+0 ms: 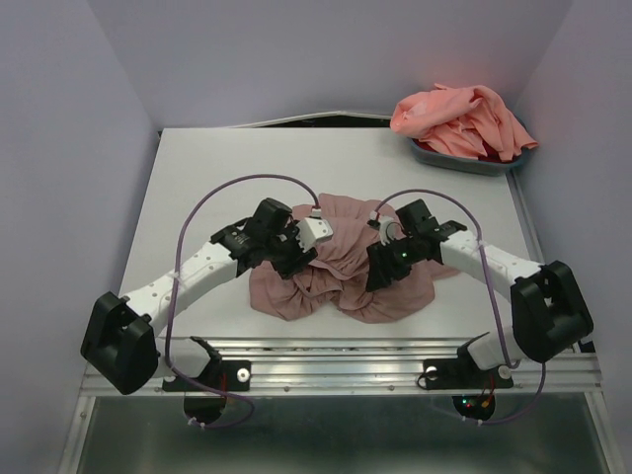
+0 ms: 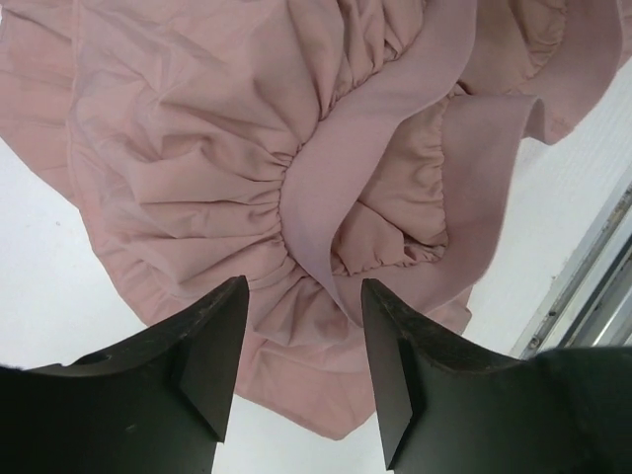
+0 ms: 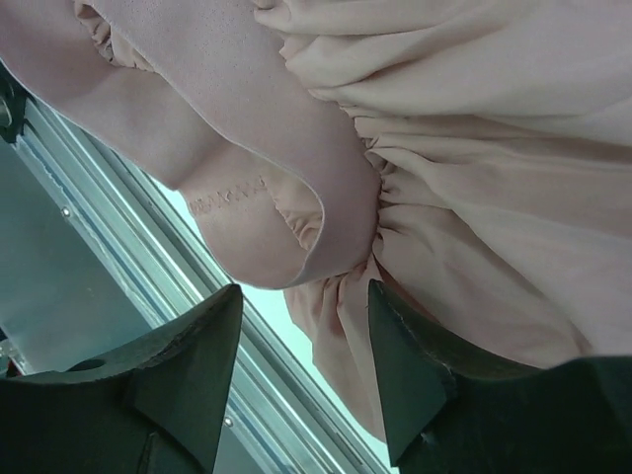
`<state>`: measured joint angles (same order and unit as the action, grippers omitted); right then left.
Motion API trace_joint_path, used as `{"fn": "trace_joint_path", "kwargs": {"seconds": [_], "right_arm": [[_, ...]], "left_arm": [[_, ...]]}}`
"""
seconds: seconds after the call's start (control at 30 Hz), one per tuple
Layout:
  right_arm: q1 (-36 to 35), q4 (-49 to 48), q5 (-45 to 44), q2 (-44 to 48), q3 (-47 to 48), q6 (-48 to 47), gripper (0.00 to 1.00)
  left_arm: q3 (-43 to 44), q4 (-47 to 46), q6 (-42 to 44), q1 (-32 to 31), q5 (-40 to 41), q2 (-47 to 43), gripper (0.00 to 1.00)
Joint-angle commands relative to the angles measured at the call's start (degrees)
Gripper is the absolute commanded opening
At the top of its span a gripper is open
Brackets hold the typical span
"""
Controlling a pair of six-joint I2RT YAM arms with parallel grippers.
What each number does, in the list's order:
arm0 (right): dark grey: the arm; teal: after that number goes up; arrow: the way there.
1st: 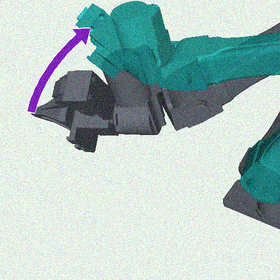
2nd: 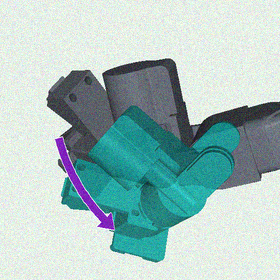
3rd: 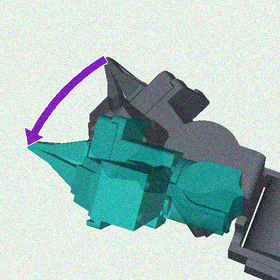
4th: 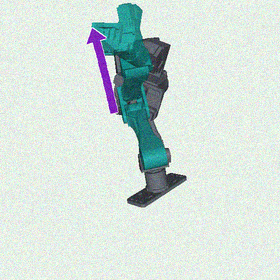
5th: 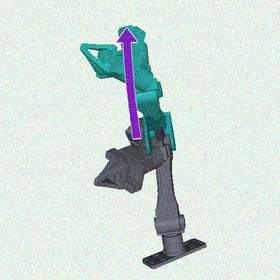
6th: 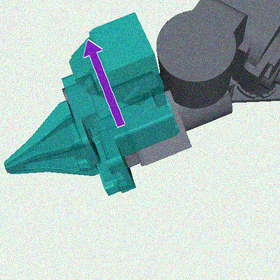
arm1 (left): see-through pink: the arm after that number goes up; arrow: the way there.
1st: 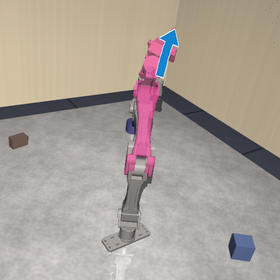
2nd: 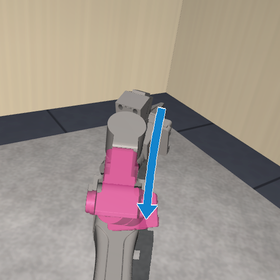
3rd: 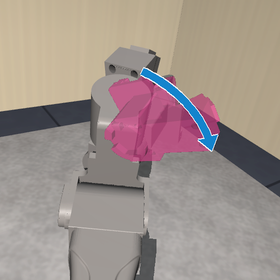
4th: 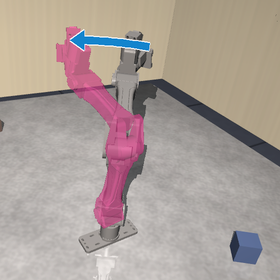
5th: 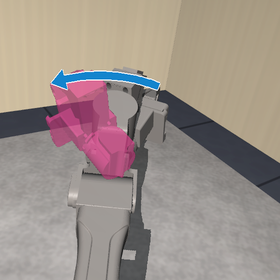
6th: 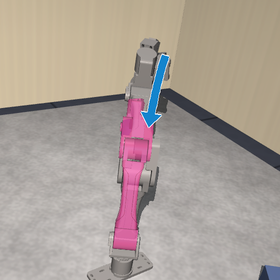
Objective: Fold and stack the skirts
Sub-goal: Flatten the skirt out
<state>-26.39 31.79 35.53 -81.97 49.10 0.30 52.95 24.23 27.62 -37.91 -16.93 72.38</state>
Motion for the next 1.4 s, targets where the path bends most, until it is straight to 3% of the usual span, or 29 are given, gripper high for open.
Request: {"fn": "trace_joint_path", "kwargs": {"seconds": [0.0,0.03,0.13,0.2,0.23,0.37,0.43,0.6,0.73,1.03,1.1,1.37], "right_arm": [[-2.61,-1.65,1.66,-2.31,3.80,1.55,0.59],[-2.61,-1.47,0.17,-2.92,4.16,1.29,0.59],[-4.28,-2.43,-7.36,-4.33,4.95,2.16,0.44],[-4.28,-3.05,-12.56,-4.95,5.56,1.90,0.25],[-4.28,-3.57,-17.46,-5.73,6.44,1.21,0.15],[-4.28,-4.81,-24.62,-7.76,10.90,-1.86,0.02],[-4.28,-4.98,-27.34,-8.46,13.73,-4.50,0.01],[-4.28,-5.16,-32.97,-10.22,21.55,-11.09,0.01],[-4.28,-4.38,-35.35,-9.96,22.18,-14.62,0.03],[-4.28,-5.33,-30.52,-11.62,19.36,-6.81,0.15],[-4.28,-6.13,-30.52,-13.12,19.63,-4.70,0.20],[-4.80,-4.11,-27.89,-14.09,21.91,4.71,0.59]], "left_arm": [[-0.65,-3.40,-1.51,-0.50,2.16,1.97,0.52],[-0.74,-3.66,-1.77,-0.41,2.60,2.93,0.45],[-1.00,-4.45,-3.18,-0.41,4.09,4.00,0.26],[-1.01,-5.15,-3.88,-0.41,5.06,4.08,0.17],[-1.01,-5.68,-4.84,-0.06,5.85,4.09,0.00],[-0.22,-5.95,-6.43,2.39,5.86,4.17,0.00],[0.66,-5.77,-6.78,3.98,6.03,4.44,0.00],[2.68,-4.28,-6.87,9.60,5.85,4.88,0.00],[3.22,-4.54,-7.31,10.84,7.08,4.18,0.00],[1.89,-6.30,-9.33,10.84,4.62,5.66,0.00],[1.98,-6.39,-9.51,10.75,4.54,5.93,0.00],[1.28,-6.83,-10.21,10.49,4.18,5.93,0.00]]}}
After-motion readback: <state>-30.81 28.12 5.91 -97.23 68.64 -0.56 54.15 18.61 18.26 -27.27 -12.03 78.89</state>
